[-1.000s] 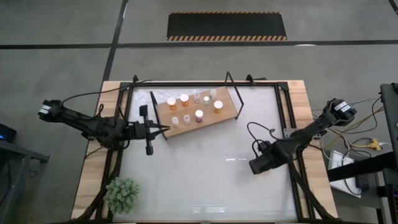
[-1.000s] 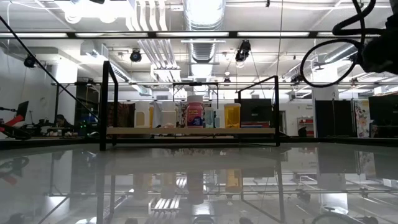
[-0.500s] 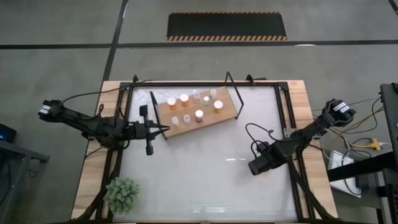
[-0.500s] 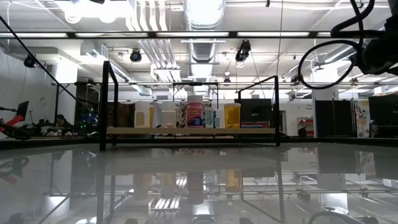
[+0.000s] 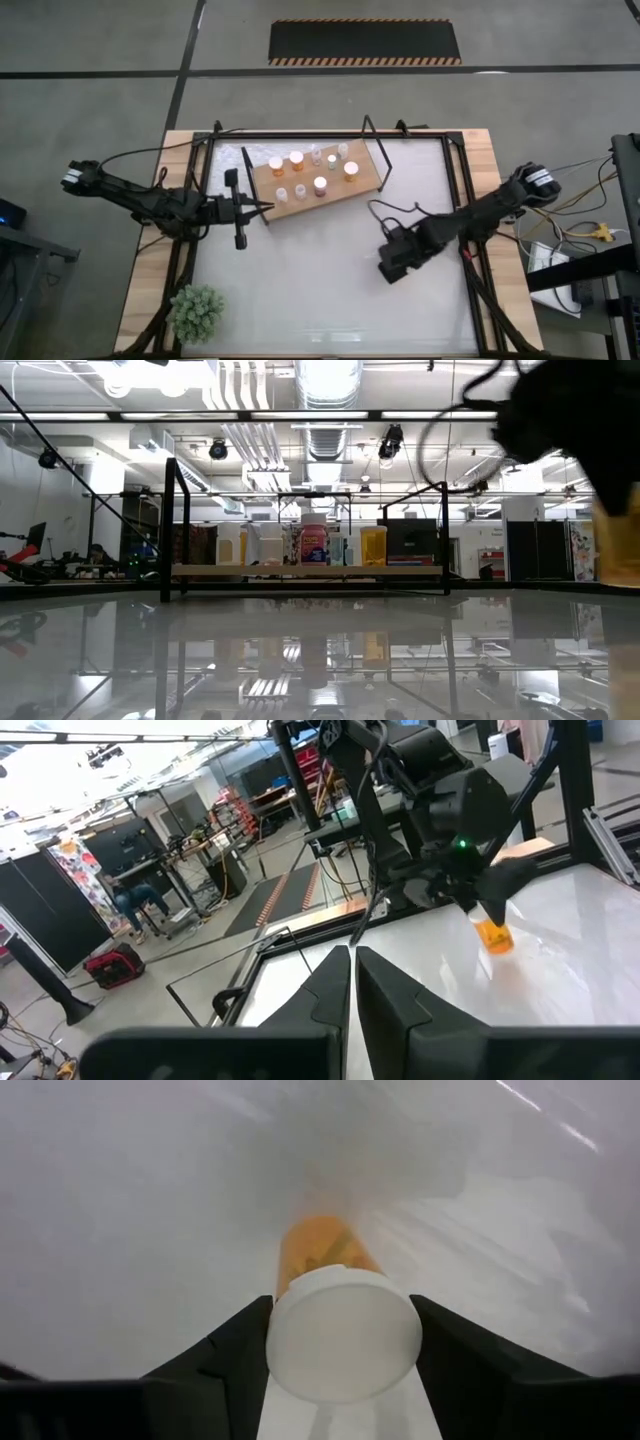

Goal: Pick and place medicine bottles onto shelf by color
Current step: Put the orange pill bottle on the shelf

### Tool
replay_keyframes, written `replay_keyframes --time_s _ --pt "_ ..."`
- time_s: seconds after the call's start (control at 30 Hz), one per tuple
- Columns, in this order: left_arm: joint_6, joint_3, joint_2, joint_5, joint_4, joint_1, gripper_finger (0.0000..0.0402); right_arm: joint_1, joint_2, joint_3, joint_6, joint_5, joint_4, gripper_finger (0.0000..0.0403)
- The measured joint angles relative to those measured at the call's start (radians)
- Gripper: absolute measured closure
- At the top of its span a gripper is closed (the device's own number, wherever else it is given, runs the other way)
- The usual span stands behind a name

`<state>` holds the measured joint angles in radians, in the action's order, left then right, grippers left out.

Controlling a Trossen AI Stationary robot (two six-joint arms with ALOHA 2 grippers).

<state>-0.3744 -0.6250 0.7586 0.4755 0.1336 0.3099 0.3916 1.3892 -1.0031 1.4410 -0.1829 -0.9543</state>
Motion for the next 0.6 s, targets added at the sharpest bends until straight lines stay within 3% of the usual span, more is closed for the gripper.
replay_keyframes --time_s 0.3,0.6 --pt "0.0 0.0 0.006 0.0 0.009 0.0 0.0398 -0.149 0.267 -0.369 -0.43 0.01 -0.166 0.0202" --pt "0.0 0.0 0.006 0.0 0.008 0.0 0.0398 -0.289 0.451 -0.753 -0.836 0.156 -0.365 0.0202"
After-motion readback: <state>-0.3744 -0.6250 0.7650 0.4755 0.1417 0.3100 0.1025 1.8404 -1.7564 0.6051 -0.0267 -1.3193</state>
